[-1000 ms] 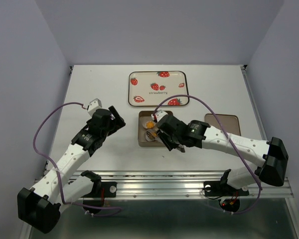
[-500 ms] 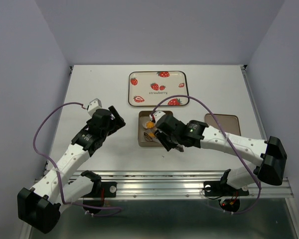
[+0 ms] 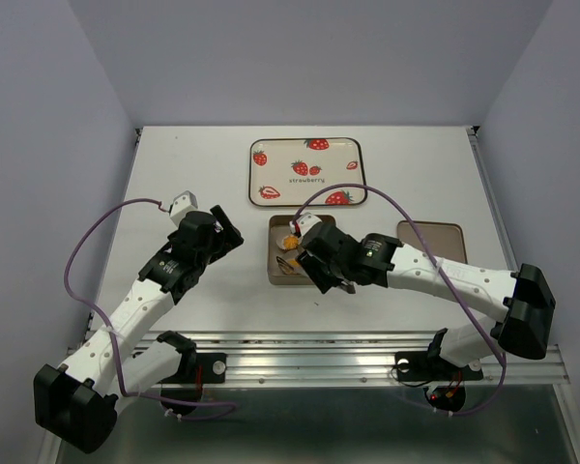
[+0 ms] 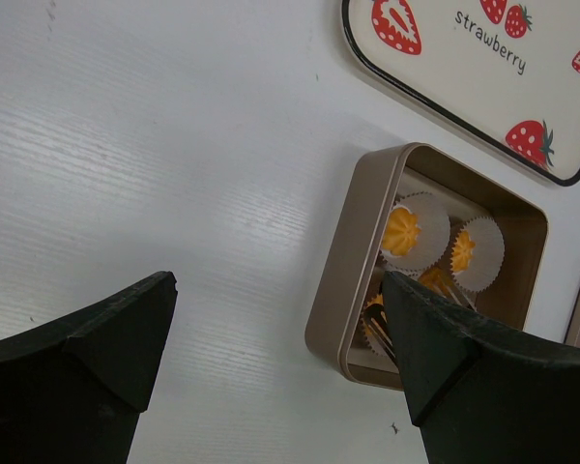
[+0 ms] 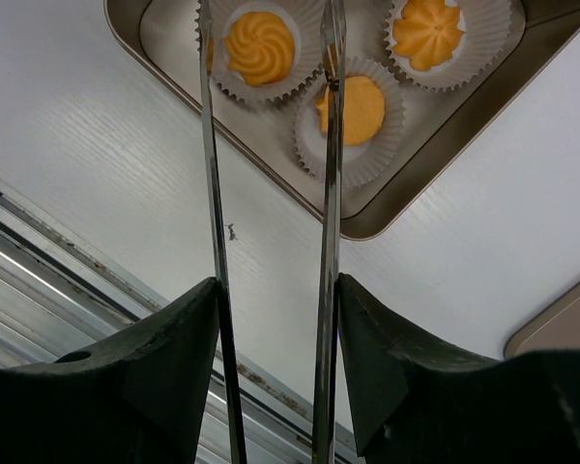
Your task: Pack the cookies
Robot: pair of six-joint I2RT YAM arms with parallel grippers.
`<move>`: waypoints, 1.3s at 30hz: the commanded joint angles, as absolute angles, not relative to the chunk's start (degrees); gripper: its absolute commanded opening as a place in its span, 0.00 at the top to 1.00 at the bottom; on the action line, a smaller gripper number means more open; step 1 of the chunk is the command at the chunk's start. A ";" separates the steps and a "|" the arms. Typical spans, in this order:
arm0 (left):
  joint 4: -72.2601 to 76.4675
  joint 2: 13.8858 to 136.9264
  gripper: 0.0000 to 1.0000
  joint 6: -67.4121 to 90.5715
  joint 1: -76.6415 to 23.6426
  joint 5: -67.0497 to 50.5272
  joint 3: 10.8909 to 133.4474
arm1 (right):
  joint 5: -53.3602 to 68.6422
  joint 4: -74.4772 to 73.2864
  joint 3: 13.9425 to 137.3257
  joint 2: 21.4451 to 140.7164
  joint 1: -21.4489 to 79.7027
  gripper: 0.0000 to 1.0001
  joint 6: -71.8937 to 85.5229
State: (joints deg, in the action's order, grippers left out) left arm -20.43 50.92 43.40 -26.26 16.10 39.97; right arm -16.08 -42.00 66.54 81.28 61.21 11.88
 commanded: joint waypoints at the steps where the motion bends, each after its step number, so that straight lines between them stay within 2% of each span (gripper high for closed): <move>1: -19.42 50.54 0.01 43.42 -26.37 17.05 39.55 | -17.75 -40.17 67.24 81.30 61.61 0.44 12.30; 8: -19.42 50.71 0.01 43.33 -26.37 16.87 39.73 | -16.97 -41.13 68.29 80.16 61.61 0.47 12.74; 15: -19.34 50.80 0.01 43.15 -26.37 16.61 39.90 | -16.26 -44.46 71.45 74.10 61.61 0.48 12.92; 19: -19.16 51.06 0.01 42.98 -26.46 16.52 40.17 | -19.50 -46.14 72.77 70.23 61.61 0.49 13.88; 23: -18.90 51.85 0.01 42.80 -26.45 16.52 41.04 | -32.20 -45.88 73.91 68.99 60.83 0.50 16.52; 25: -18.63 52.12 0.01 42.80 -26.45 16.61 41.22 | -34.45 -45.27 74.79 70.13 57.15 0.51 16.96; 29: -17.75 52.73 0.01 43.06 -26.46 16.79 41.48 | -25.52 -33.52 72.52 71.98 40.29 0.50 12.93; 30: -17.41 53.00 0.01 43.33 -26.37 16.79 41.40 | -24.18 -28.88 72.42 74.16 33.82 0.50 12.57; 34: -16.70 53.61 0.01 44.03 -26.37 16.61 41.22 | -20.58 -22.86 76.54 84.26 20.88 0.49 9.06; 37: -16.61 54.05 0.01 44.56 -26.46 17.05 41.22 | -12.85 -17.42 80.75 91.29 14.17 0.51 6.78; 39: -16.61 54.14 0.01 44.74 -26.46 17.31 41.31 | -13.43 -14.78 82.78 99.03 11.17 0.54 2.05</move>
State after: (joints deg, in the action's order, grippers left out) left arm -18.28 54.08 44.03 -26.26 16.10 39.99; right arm -18.15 -25.67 77.69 92.58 15.33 8.62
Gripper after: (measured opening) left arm 0.989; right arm 0.476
